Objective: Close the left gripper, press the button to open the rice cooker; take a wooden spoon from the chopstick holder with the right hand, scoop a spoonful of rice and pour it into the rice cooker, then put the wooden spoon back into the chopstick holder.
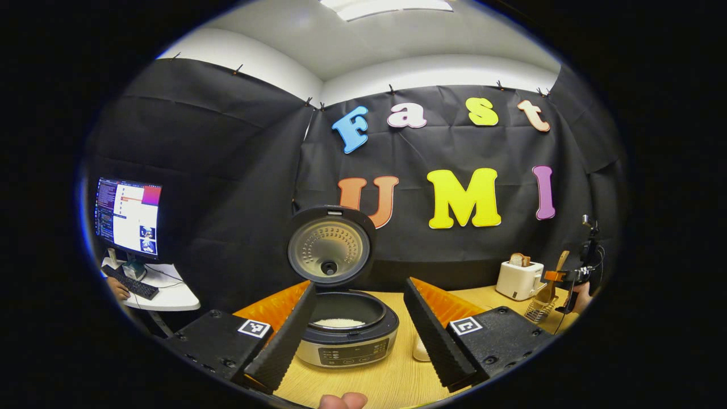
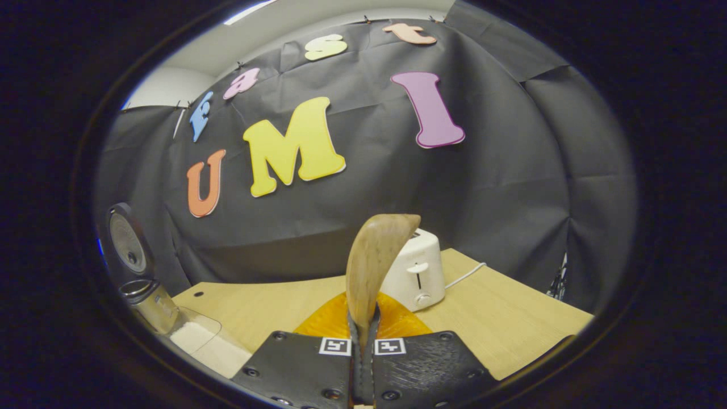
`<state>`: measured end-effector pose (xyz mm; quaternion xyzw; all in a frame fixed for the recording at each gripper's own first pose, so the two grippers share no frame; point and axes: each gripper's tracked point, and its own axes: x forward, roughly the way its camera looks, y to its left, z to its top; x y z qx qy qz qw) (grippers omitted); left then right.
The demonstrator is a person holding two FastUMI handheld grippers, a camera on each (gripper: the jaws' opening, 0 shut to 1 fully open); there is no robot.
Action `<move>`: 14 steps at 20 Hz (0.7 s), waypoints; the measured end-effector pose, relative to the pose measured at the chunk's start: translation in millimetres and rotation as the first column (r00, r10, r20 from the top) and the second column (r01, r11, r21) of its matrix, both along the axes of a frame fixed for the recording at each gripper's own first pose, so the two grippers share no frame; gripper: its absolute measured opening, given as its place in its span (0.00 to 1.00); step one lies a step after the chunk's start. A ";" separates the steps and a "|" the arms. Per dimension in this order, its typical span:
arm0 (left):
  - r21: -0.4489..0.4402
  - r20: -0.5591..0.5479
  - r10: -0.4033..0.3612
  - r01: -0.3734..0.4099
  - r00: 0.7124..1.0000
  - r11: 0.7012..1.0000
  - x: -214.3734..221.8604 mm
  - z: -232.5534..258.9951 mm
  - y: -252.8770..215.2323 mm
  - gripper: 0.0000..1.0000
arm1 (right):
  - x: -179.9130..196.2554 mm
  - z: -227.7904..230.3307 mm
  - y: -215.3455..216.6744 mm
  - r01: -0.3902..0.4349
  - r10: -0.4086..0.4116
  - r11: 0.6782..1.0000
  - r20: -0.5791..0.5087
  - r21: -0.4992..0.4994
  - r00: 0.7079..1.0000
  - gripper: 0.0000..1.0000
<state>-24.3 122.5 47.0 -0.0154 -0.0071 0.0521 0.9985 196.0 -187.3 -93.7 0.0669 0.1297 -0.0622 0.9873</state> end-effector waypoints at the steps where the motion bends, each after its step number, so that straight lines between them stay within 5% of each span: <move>1: 0.000 0.004 0.000 0.000 1.000 1.000 -0.1 2.3 -1.1 1.00 | 0.1 -2.3 0.1 -0.001 0.001 1.000 0.002 -0.004 1.000 0.00; 14: 0.026 0.014 0.002 -0.002 1.000 1.000 9.2 16.2 -17.1 0.98 | -15.2 -11.6 -11.6 0.023 -0.023 1.000 -0.035 0.008 0.999 0.20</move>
